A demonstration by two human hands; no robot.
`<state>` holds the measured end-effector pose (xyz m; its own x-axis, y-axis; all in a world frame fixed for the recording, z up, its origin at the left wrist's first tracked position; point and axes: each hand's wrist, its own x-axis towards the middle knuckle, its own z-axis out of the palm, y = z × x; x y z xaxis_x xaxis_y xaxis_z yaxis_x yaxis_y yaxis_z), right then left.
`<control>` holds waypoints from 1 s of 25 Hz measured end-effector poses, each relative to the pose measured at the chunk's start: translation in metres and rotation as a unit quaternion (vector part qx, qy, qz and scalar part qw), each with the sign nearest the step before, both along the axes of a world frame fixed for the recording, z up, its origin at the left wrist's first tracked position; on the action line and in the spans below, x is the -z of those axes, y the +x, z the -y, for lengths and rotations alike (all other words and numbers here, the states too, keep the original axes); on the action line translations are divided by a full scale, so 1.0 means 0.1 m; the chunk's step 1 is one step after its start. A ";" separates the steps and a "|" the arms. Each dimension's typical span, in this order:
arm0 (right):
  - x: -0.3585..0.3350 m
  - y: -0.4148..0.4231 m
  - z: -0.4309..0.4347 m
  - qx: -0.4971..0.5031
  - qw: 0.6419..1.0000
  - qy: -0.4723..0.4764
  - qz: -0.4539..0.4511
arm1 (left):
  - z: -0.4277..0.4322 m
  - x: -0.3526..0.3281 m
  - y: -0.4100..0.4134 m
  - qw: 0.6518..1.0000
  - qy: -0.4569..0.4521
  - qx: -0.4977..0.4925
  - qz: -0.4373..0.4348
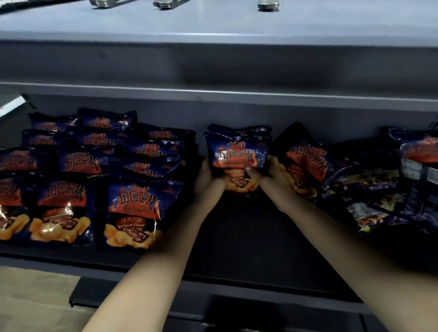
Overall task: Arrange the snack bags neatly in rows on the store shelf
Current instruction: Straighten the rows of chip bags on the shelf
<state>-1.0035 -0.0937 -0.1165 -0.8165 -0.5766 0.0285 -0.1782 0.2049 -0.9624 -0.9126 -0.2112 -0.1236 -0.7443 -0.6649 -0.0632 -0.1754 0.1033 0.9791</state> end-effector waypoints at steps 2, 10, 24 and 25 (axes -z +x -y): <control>0.04 0.04 0.08 -0.011 1.000 0.001 0.000 | 0.02 0.00 0.04 0.998 -0.023 -0.054 0.025; 0.19 0.35 0.37 0.097 0.991 -0.029 -0.090 | 0.00 -0.09 0.12 0.985 -0.100 -0.128 0.058; 0.39 0.50 0.30 0.064 0.990 0.014 -0.121 | -0.18 0.34 0.30 0.932 -0.324 -0.129 0.096; 0.39 0.52 0.29 0.067 0.990 0.012 -0.125 | -0.19 0.34 0.29 0.931 -0.324 -0.124 0.112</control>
<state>-0.9517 -0.1231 -0.1557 -0.8549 -0.4662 0.2275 -0.3801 0.2644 -0.8864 -0.8832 -0.1925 -0.1578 -0.5784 -0.7676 0.2762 -0.4646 0.5883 0.6619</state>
